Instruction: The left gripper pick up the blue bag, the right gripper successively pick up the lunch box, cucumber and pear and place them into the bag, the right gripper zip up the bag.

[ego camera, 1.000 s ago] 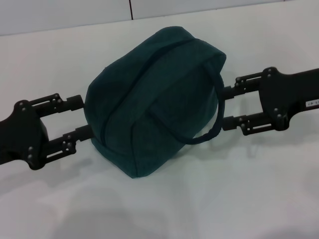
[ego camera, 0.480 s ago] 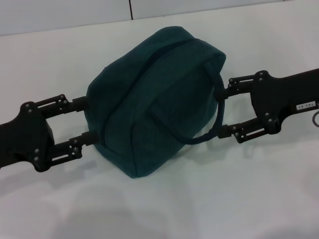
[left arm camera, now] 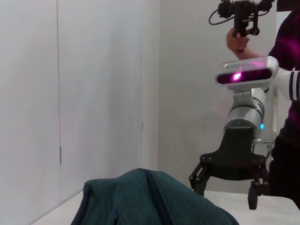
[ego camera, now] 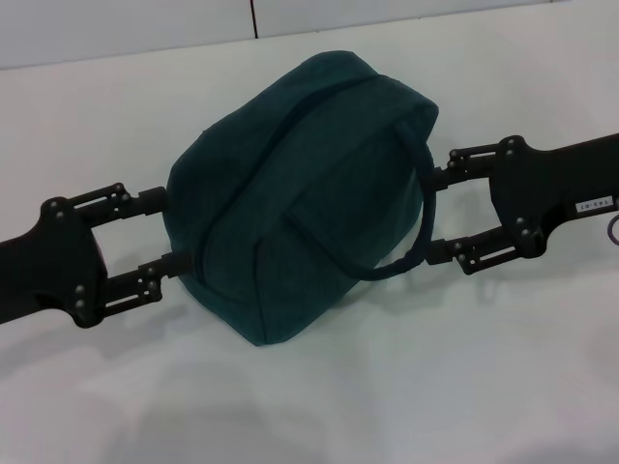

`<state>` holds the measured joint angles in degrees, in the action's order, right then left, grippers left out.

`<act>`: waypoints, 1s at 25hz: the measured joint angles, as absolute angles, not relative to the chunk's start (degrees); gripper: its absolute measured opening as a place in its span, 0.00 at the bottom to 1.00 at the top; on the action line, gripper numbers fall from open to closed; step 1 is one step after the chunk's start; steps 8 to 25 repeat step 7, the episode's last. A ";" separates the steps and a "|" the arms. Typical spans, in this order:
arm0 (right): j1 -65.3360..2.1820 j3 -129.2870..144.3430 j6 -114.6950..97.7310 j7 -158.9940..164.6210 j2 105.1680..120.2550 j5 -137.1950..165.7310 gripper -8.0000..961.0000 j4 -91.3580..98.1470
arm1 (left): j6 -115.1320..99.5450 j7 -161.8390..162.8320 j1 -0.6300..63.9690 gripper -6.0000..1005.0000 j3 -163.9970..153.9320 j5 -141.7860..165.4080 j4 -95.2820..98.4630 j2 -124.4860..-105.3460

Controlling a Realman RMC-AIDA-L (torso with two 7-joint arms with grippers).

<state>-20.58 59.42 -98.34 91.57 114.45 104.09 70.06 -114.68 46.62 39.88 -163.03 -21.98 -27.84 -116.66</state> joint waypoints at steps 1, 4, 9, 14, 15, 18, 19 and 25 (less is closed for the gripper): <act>-20.59 59.41 -98.31 91.57 114.43 104.12 0.85 70.06 | -114.67 46.62 39.88 0.67 -163.03 -21.99 -27.85 -116.67; -20.66 59.40 -98.11 91.57 114.41 104.57 0.85 69.98 | -114.68 46.59 39.90 0.67 -163.03 -22.01 -27.87 -116.79; -20.68 59.41 -97.97 91.57 114.71 105.06 0.85 69.91 | -114.68 46.53 39.90 0.67 -163.03 -22.01 -27.86 -116.97; -20.68 59.41 -97.97 91.57 114.71 105.06 0.85 69.91 | -114.68 46.53 39.90 0.67 -163.03 -22.01 -27.86 -116.97; -20.68 59.41 -97.97 91.57 114.71 105.06 0.85 69.91 | -114.68 46.53 39.90 0.67 -163.03 -22.01 -27.86 -116.97; -20.68 59.41 -97.97 91.57 114.71 105.06 0.85 69.91 | -114.68 46.53 39.90 0.67 -163.03 -22.01 -27.86 -116.97; -20.68 59.41 -97.97 91.57 114.71 105.06 0.85 69.91 | -114.68 46.53 39.90 0.67 -163.03 -22.01 -27.86 -116.97; -20.68 59.41 -97.97 91.57 114.71 105.06 0.85 69.91 | -114.68 46.53 39.90 0.67 -163.03 -22.01 -27.86 -116.97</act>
